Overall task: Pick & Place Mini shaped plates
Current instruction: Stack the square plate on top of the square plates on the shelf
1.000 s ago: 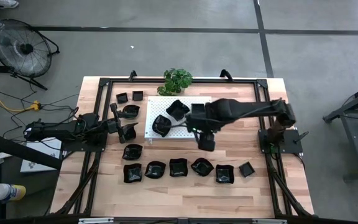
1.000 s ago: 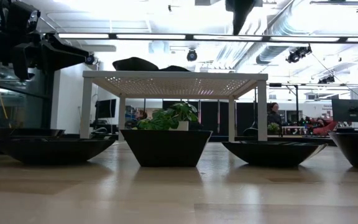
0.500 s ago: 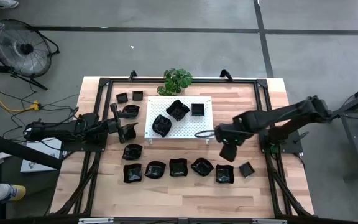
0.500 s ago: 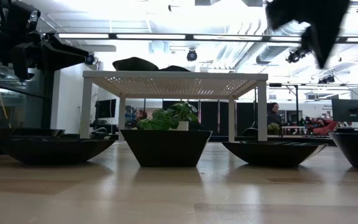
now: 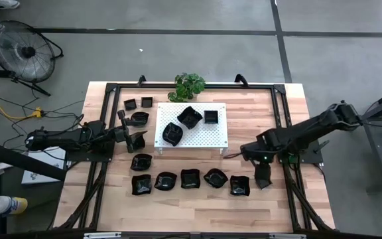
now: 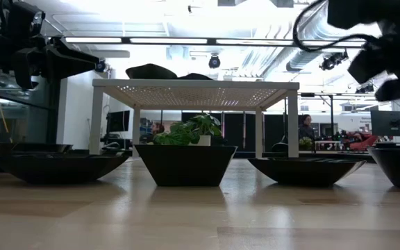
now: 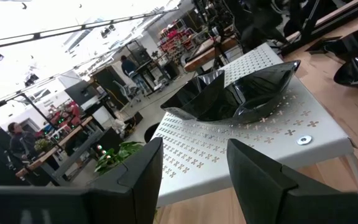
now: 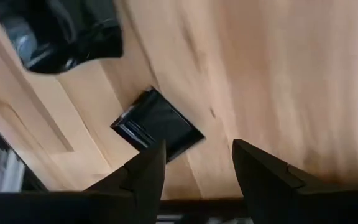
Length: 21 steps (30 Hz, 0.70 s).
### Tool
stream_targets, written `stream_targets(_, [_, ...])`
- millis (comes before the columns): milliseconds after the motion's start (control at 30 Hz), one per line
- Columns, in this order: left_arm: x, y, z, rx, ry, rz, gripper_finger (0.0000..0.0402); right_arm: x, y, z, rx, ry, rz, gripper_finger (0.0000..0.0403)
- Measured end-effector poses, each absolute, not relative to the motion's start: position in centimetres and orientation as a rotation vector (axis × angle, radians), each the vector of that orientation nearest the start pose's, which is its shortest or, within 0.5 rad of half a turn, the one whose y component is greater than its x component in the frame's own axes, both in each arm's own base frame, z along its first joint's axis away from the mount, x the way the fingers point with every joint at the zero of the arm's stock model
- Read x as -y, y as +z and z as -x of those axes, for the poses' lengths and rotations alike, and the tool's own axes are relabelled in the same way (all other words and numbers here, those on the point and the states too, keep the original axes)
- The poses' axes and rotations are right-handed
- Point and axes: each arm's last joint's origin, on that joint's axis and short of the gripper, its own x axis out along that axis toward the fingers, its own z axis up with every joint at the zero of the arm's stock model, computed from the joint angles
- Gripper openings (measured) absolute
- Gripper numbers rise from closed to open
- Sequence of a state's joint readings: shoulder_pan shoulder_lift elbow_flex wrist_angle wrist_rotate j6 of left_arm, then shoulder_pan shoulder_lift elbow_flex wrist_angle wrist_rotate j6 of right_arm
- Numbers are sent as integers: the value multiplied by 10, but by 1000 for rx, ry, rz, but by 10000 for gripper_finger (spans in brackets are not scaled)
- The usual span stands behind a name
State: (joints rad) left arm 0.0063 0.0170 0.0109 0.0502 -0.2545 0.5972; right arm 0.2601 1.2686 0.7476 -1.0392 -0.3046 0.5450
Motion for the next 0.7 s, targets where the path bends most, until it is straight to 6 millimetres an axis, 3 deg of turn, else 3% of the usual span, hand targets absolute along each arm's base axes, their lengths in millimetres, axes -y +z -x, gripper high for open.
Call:
stream_targets(300, [-8, 171, -97, -36, 266, -589, 175, -58, 154, -167, -1608, 215, -362, 181])
stream_targets(700, [-8, 171, -97, -36, 267, -588, 175, -58, 147, -167, -1547, 298, -268, 181])
